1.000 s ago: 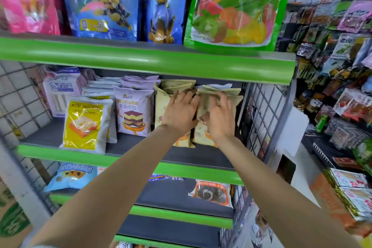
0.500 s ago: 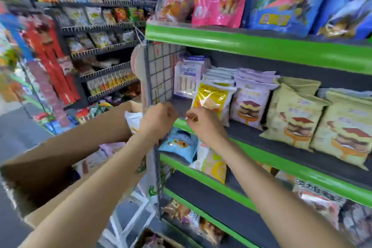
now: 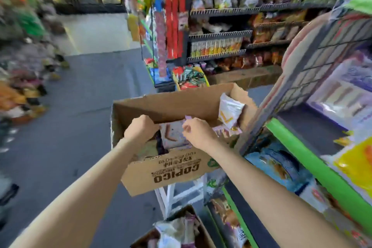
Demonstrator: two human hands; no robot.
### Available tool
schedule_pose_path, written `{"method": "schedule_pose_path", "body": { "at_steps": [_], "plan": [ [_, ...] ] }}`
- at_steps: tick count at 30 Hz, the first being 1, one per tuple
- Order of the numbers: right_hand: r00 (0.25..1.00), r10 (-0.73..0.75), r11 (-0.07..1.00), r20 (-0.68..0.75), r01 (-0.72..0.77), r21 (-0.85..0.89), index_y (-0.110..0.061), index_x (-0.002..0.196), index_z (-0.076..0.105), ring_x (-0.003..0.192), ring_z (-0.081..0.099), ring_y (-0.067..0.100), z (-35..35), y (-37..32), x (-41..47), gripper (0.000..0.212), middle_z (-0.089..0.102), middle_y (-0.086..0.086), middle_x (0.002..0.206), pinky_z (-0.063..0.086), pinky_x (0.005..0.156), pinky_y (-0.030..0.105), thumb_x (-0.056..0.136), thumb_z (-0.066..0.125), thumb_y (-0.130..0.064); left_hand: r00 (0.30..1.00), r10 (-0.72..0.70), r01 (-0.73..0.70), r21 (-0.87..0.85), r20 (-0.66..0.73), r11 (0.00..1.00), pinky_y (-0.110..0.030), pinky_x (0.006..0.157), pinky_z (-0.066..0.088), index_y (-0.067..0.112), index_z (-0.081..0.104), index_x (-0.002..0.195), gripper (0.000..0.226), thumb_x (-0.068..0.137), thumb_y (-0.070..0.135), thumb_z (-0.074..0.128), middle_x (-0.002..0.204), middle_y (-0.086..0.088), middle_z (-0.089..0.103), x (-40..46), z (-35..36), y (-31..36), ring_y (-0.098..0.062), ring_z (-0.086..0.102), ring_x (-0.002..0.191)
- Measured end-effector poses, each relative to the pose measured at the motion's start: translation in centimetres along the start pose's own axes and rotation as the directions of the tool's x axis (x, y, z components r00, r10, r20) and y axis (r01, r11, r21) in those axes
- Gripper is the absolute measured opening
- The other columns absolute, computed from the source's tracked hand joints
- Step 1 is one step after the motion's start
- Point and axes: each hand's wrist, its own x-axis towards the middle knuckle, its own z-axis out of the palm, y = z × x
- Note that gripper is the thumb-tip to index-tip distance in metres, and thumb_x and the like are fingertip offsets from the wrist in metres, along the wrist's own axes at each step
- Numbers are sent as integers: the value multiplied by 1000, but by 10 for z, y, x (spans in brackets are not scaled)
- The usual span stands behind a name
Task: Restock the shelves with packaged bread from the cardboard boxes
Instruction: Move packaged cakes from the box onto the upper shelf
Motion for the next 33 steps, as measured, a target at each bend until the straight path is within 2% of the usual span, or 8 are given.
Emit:
{"method": "schedule_pose_path", "body": {
  "at_steps": [3, 9, 11, 17, 21, 24, 27, 33],
  "plan": [
    [953, 8, 986, 303, 43, -162, -12, 75, 53, 59, 43, 15, 26, 4, 52, 22, 48, 5, 69, 34, 57, 29, 96, 47, -14, 983, -158, 155, 40, 93, 987, -29, 70, 42, 0, 64, 100, 36, 86, 32, 59, 106, -18, 66, 24, 19, -26, -30, 56, 82],
    [782, 121, 929, 612, 128, -346, -1, 136, 41, 101, 57, 26, 87, 25, 132, 51, 51, 15, 131, 43, 73, 32, 94, 54, -28, 880, -410, 397, 100, 241, 912, -33, 92, 42, -3, 41, 134, 59, 92, 35, 57, 133, -18, 51, 67, 58, -56, -30, 51, 121],
    [794, 107, 930, 598, 132, -342, -2, 146, 24, 131, 39, 32, 102, 31, 148, 66, 30, 17, 149, 40, 95, 35, 93, 56, -26, 843, -470, 458, 111, 262, 882, -32, 96, 40, 0, 36, 139, 61, 92, 34, 56, 139, -16, 46, 80, 66, -61, -28, 47, 126],
    [844, 77, 938, 531, 119, -325, -1, 149, -7, 140, 22, 34, 128, 46, 191, 91, -1, 15, 157, 27, 111, 35, 90, 60, -20, 776, -522, 503, 153, 354, 851, -34, 106, 34, 3, 38, 141, 50, 98, 28, 46, 145, -14, 41, 106, 86, -75, -28, 41, 132],
    [910, 32, 918, 414, 137, -373, -2, 139, 29, 133, 26, 34, 132, 54, 209, 62, 25, 16, 143, 36, 100, 38, 86, 60, -10, 715, -548, 591, 43, 433, 805, -35, 76, 51, 1, 37, 140, 65, 89, 35, 61, 137, -17, 49, 114, 97, -81, -30, 60, 108],
    [918, 19, 854, 396, 192, -484, -10, 108, 51, 120, 31, 32, 122, 59, 214, 29, 35, 13, 130, 34, 88, 37, 84, 64, -20, 688, -566, 657, -60, 454, 752, -40, 90, 51, 2, 37, 139, 84, 75, 41, 76, 131, -18, 55, 121, 103, -91, -31, 61, 107],
    [892, -17, 853, 453, 249, -459, -16, 128, 43, 117, 40, 33, 116, 68, 214, 60, 44, 12, 127, 35, 89, 39, 77, 70, -36, 705, -529, 675, -216, 473, 706, -46, 91, 52, 6, 50, 123, 85, 55, 42, 87, 112, -13, 66, 128, 114, -102, -32, 65, 100],
    [954, -78, 969, 288, 140, -203, -13, 114, 44, 105, 57, 33, 90, 63, 189, 64, 63, 10, 108, 40, 83, 41, 71, 74, -50, 877, -480, 450, -339, -5, 826, -42, 89, 46, 10, 33, 133, 73, 77, 35, 74, 124, -12, 54, 109, 77, -58, -34, 55, 114]
  ]
}}
